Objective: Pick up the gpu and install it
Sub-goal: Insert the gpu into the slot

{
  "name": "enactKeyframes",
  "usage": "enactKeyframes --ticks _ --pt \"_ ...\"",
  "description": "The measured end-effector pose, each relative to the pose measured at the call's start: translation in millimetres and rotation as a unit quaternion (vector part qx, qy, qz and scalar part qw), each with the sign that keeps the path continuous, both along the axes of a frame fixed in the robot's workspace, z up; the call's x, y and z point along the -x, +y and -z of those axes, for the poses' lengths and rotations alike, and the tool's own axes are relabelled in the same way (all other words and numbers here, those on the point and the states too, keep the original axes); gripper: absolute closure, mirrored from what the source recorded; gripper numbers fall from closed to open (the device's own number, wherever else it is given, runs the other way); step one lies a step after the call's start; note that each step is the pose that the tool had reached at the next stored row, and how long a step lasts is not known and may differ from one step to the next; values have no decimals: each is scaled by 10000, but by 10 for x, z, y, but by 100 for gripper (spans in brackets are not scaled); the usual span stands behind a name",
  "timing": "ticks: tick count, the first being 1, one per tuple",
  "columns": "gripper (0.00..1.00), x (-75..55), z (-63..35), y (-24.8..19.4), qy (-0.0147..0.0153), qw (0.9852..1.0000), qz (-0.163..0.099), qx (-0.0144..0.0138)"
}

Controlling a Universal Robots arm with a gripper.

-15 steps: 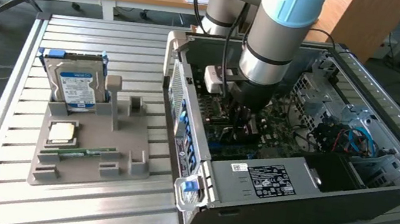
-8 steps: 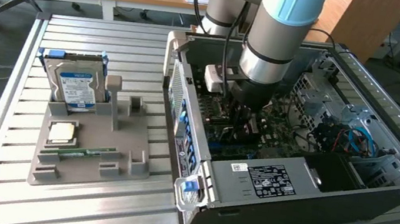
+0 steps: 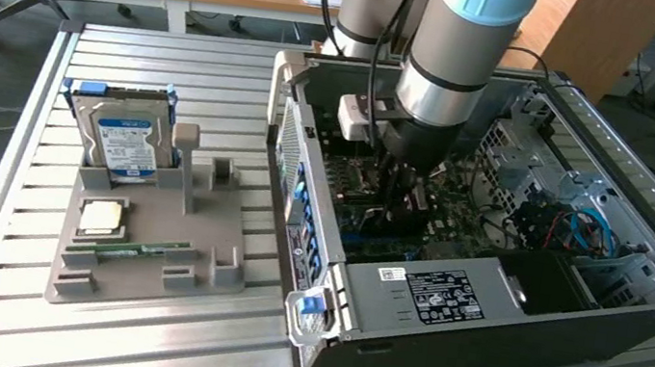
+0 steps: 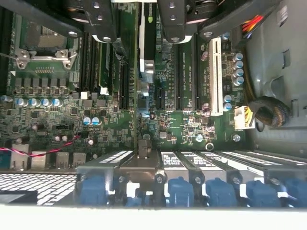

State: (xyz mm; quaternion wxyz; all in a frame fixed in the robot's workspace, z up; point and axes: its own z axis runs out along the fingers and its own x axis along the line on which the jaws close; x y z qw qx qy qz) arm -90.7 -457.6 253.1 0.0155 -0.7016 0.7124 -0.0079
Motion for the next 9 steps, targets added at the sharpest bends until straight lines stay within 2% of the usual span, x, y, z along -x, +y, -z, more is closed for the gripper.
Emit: enactKeyframes --ticks 9 --pt "60 0 -225 0 0 10000 0 0"
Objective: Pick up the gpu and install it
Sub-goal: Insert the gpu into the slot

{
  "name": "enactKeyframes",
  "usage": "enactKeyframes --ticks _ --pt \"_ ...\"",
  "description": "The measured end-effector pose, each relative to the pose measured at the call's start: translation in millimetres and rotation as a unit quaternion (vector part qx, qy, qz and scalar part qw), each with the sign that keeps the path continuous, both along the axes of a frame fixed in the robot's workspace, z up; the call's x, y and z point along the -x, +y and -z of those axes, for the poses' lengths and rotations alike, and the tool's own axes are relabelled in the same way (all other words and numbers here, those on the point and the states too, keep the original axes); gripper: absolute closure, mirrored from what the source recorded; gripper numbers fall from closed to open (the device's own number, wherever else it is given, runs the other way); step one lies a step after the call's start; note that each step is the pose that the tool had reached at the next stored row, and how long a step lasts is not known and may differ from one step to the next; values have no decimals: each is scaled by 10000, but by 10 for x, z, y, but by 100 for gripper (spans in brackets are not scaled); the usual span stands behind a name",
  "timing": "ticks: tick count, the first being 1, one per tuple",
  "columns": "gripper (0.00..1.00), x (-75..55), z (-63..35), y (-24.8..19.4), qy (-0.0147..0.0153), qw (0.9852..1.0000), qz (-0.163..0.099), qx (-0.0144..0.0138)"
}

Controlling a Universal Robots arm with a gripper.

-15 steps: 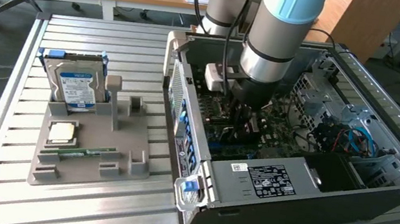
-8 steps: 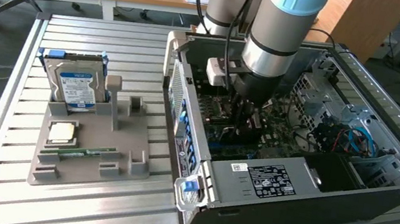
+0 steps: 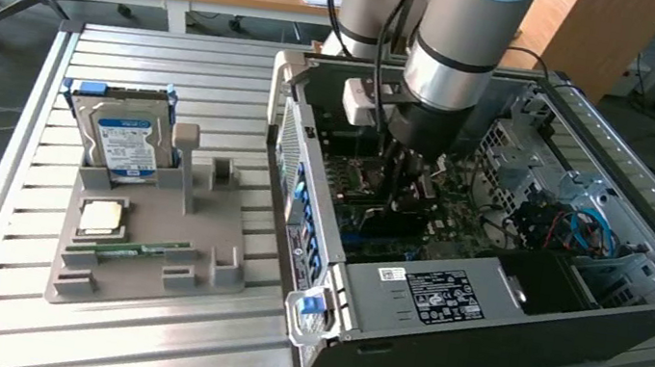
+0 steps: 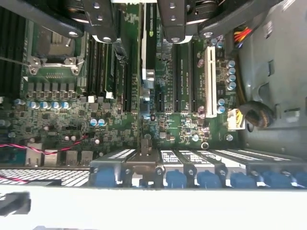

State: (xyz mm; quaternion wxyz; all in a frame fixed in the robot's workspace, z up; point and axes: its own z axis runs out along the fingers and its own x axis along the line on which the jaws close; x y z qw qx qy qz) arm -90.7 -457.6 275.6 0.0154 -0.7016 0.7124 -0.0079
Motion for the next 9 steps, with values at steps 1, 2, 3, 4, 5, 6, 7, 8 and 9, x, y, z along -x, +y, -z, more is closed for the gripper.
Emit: enactKeyframes --ticks 1,2,3,4,5,6,7,8,9 --pt "60 0 -31 0 0 10000 0 0" --pt "60 0 -62 0 0 10000 0 0" --pt "60 0 -93 0 0 10000 0 0" --pt "60 0 -120 0 0 10000 0 0" --pt "60 0 -148 0 0 10000 0 0" --pt "60 0 -179 0 0 10000 0 0" --pt "60 0 -212 0 0 10000 0 0" --pt "60 0 -242 0 0 10000 0 0" --pt "60 0 -272 0 -1 10000 0 -1"
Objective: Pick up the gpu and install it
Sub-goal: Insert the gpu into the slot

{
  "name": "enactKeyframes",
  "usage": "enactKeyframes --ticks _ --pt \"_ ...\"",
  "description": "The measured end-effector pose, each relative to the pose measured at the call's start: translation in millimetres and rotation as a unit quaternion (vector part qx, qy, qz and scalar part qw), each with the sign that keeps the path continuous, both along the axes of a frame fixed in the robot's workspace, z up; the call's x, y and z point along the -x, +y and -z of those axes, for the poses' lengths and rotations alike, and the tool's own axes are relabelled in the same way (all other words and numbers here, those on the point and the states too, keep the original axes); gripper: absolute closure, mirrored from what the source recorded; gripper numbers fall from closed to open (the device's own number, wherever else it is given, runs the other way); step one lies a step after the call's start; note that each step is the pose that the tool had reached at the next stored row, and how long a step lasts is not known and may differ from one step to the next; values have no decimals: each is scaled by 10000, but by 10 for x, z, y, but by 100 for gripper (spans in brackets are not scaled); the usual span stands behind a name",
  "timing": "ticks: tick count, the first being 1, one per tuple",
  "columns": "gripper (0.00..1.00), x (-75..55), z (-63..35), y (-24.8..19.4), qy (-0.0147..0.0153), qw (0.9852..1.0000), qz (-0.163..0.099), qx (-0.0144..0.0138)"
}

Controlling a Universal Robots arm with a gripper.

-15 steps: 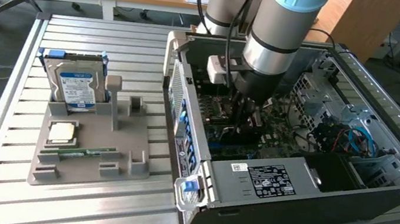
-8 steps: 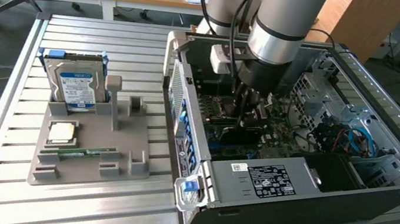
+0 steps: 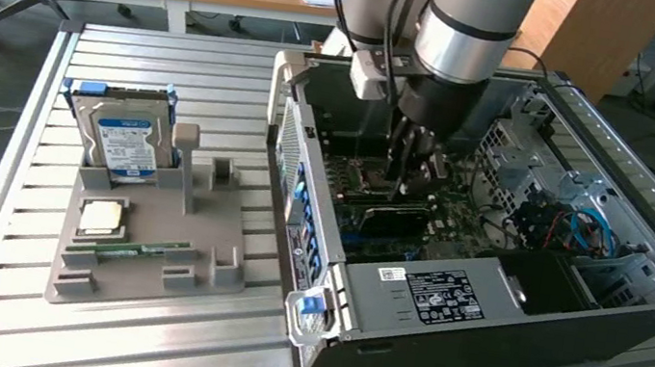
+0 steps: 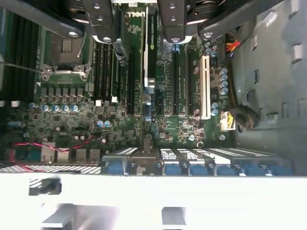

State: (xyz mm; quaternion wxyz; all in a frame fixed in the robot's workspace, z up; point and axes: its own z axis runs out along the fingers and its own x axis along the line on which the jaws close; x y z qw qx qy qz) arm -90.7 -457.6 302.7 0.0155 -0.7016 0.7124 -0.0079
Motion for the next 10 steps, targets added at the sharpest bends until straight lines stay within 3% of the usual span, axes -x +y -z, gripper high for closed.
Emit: enactKeyframes --ticks 7,10 --pt "60 0 -234 0 1 10000 0 1" --pt "60 0 -270 0 0 10000 0 0"
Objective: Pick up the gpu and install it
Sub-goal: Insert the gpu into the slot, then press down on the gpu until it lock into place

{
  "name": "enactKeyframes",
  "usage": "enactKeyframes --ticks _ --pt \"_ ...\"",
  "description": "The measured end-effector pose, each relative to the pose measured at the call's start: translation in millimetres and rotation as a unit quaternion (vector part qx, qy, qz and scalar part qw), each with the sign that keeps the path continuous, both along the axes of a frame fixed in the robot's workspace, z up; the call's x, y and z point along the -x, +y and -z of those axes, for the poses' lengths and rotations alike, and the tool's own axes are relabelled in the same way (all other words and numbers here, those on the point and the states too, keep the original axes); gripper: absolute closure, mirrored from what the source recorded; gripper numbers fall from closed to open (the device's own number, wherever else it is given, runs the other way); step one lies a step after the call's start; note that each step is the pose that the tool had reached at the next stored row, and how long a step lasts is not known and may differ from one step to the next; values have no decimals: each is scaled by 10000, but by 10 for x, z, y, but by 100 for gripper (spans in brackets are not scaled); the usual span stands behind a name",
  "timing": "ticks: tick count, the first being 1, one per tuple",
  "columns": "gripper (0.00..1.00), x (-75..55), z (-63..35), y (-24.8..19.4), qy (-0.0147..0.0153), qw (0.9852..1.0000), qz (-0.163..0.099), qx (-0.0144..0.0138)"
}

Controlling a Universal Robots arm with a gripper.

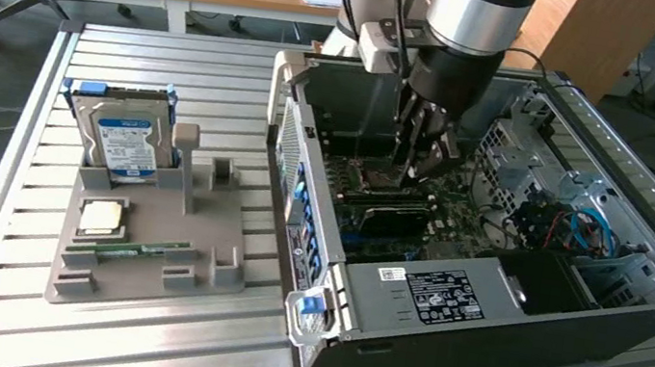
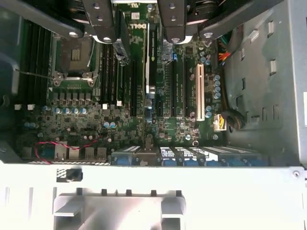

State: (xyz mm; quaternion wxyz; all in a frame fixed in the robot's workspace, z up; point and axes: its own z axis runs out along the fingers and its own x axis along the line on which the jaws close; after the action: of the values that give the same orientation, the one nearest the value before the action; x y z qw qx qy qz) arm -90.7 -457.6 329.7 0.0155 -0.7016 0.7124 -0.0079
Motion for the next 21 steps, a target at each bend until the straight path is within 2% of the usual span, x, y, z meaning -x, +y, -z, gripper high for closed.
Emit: enactKeyframes --ticks 14,15,18,20,21 --pt "61 0 -1 0 0 10000 0 1" --pt "67 0 -1 0 0 10000 0 1" --pt "73 0 -1 0 1 10000 0 1" --pt "85 0 -1 0 0 10000 0 1" --pt "85 0 -1 0 0 10000 0 1"
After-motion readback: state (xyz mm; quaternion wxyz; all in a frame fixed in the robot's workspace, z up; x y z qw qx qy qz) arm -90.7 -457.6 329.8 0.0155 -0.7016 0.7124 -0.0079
